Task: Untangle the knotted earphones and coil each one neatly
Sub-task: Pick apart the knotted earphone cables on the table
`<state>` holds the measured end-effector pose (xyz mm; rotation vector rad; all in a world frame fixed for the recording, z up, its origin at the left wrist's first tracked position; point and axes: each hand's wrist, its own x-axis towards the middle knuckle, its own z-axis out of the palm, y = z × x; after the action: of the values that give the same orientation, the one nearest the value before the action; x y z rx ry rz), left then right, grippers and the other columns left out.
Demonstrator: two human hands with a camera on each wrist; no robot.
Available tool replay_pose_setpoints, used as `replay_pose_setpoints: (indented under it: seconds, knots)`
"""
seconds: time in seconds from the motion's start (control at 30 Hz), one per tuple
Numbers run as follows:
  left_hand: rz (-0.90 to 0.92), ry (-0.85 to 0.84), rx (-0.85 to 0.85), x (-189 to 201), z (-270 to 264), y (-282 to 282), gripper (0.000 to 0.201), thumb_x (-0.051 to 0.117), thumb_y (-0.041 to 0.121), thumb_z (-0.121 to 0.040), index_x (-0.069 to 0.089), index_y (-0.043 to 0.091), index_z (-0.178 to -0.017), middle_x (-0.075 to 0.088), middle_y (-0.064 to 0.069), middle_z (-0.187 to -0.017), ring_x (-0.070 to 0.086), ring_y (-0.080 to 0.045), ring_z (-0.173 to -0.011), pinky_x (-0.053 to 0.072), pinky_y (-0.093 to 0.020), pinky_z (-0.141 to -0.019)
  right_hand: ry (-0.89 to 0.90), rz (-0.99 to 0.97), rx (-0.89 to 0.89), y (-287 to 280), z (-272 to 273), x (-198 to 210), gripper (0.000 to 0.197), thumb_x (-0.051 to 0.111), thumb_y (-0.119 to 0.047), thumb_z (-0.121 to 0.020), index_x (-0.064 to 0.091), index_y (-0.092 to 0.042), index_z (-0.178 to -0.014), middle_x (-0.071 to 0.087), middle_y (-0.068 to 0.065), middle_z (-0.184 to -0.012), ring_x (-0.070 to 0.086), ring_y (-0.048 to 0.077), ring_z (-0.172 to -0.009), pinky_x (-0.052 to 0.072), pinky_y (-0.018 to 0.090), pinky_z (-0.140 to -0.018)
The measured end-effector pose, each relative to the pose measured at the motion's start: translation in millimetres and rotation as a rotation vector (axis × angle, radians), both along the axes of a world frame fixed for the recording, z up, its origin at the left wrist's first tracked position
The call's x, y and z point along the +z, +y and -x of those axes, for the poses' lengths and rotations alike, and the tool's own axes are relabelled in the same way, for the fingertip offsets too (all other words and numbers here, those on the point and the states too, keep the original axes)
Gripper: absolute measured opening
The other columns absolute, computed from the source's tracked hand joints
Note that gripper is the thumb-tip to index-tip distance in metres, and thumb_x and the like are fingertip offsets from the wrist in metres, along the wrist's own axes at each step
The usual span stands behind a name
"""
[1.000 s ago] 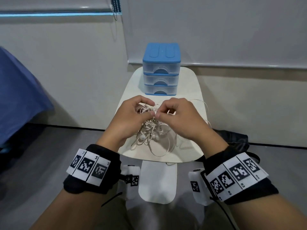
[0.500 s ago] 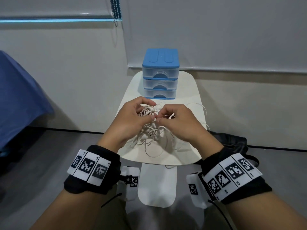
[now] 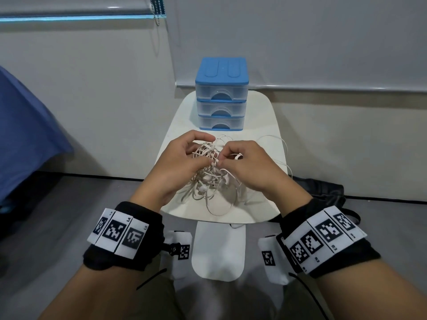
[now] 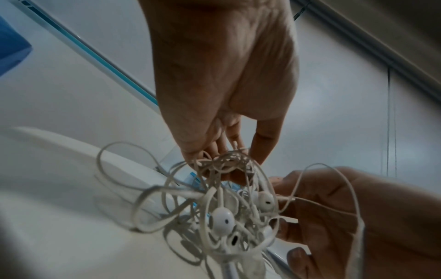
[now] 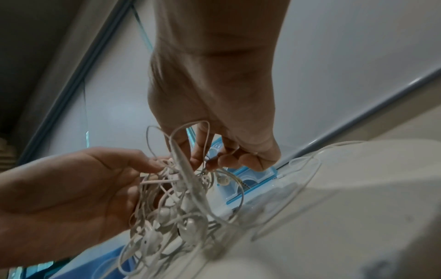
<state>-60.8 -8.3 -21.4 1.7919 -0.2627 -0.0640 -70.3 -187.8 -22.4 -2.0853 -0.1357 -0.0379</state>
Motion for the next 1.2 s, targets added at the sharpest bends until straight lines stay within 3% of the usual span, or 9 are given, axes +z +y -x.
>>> replay_pose_setpoints:
  seconds: [0.1, 0.2, 0.37, 0.53, 0.67, 0.8, 0.93, 1.03, 1.2]
  knots:
    - [0.039, 0.015, 0.016, 0, 0, 4, 0.038, 0.066, 0.000, -0.090, 0.072, 0.028, -0.114, 0.065, -0.008, -0.085, 0.062, -0.018, -0.081, 0.049, -0.032, -0.080, 0.067, -0.120, -0.019, -5, 2, 4, 0.014, 0.067, -0.009, -0.089, 0.072, -0.011, -0.076, 0.069, -0.012, -0.082, 0.060, -0.001, -0.078, 0.043, 0.021, -0.075]
    - [0.051, 0.025, 0.050, 0, 0, 5, 0.040, 0.064, -0.005, -0.090, 0.071, 0.026, -0.114, 0.066, -0.002, -0.077, 0.060, -0.017, -0.075, 0.047, -0.033, -0.075, 0.079, -0.006, 0.027, -4, 3, 4, 0.008, 0.072, -0.018, -0.091, 0.075, -0.013, -0.084, 0.063, -0.020, -0.084, 0.055, -0.008, -0.080, 0.039, 0.017, -0.075]
    - [0.050, 0.015, 0.039, -1, 0, 3, 0.044, 0.065, -0.009, -0.089, 0.070, 0.025, -0.116, 0.069, 0.002, -0.079, 0.063, -0.017, -0.072, 0.050, -0.031, -0.072, -0.036, 0.153, 0.023, 5, 0, -3, 0.010, 0.080, -0.029, -0.086, 0.073, -0.022, -0.085, 0.053, -0.004, -0.104, 0.050, 0.000, -0.081, 0.038, 0.020, -0.077]
    - [0.025, 0.019, -0.022, 0, 2, 5, 0.048, 0.069, -0.010, -0.087, 0.067, 0.024, -0.121, 0.072, 0.005, -0.084, 0.069, -0.016, -0.079, 0.054, -0.027, -0.074, 0.021, -0.049, -0.039, 3, -1, 0, 0.010, 0.077, -0.020, -0.085, 0.073, -0.023, -0.076, 0.058, -0.003, -0.108, 0.056, 0.007, -0.090, 0.041, 0.026, -0.082]
    - [0.017, 0.032, -0.086, 1, 7, 4, 0.048, 0.076, -0.002, -0.087, 0.066, 0.026, -0.124, 0.073, 0.002, -0.091, 0.071, -0.015, -0.084, 0.054, -0.028, -0.079, 0.147, -0.250, 0.026, 0, -1, 3, 0.015, 0.072, -0.014, -0.091, 0.071, -0.018, -0.076, 0.071, -0.005, -0.089, 0.064, 0.011, -0.089, 0.044, 0.027, -0.084]
    - [0.069, 0.066, -0.113, 6, 9, 4, 0.035, 0.066, 0.009, -0.097, 0.065, 0.026, -0.127, 0.072, -0.002, -0.092, 0.065, -0.015, -0.085, 0.051, -0.025, -0.080, 0.027, -0.084, -0.049, -6, -2, 5, 0.010, 0.075, -0.018, -0.090, 0.075, -0.017, -0.080, 0.065, -0.012, -0.096, 0.059, 0.000, -0.089, 0.041, 0.020, -0.080]
    - [0.030, 0.060, -0.057, 7, 7, 5, 0.030, 0.054, 0.011, -0.102, 0.070, 0.028, -0.120, 0.067, -0.029, -0.102, 0.063, -0.020, -0.086, 0.052, -0.035, -0.088, -0.037, 0.136, -0.032, -8, -3, 8, 0.007, 0.078, -0.022, -0.088, 0.078, -0.020, -0.082, 0.052, -0.017, -0.098, 0.054, 0.007, -0.094, 0.040, 0.024, -0.084]
    - [0.034, 0.052, -0.025, 7, 5, 7, 0.031, 0.053, 0.003, -0.102, 0.071, 0.022, -0.120, 0.073, -0.022, -0.095, 0.068, -0.017, -0.087, 0.056, -0.034, -0.090, -0.048, 0.199, -0.014, -8, -3, 10, 0.006, 0.079, -0.024, -0.088, 0.079, -0.019, -0.085, 0.048, -0.016, -0.098, 0.051, 0.006, -0.096, 0.039, 0.024, -0.086]
    - [0.039, 0.043, -0.015, 8, 4, 8, 0.030, 0.058, -0.004, -0.098, 0.070, 0.014, -0.118, 0.074, -0.008, -0.081, 0.068, -0.015, -0.076, 0.054, -0.025, -0.077, -0.076, 0.194, 0.028, -6, -5, 11, 0.004, 0.082, -0.024, -0.086, 0.079, -0.021, -0.085, 0.047, -0.017, -0.098, 0.051, -0.001, -0.085, 0.039, 0.022, -0.086]
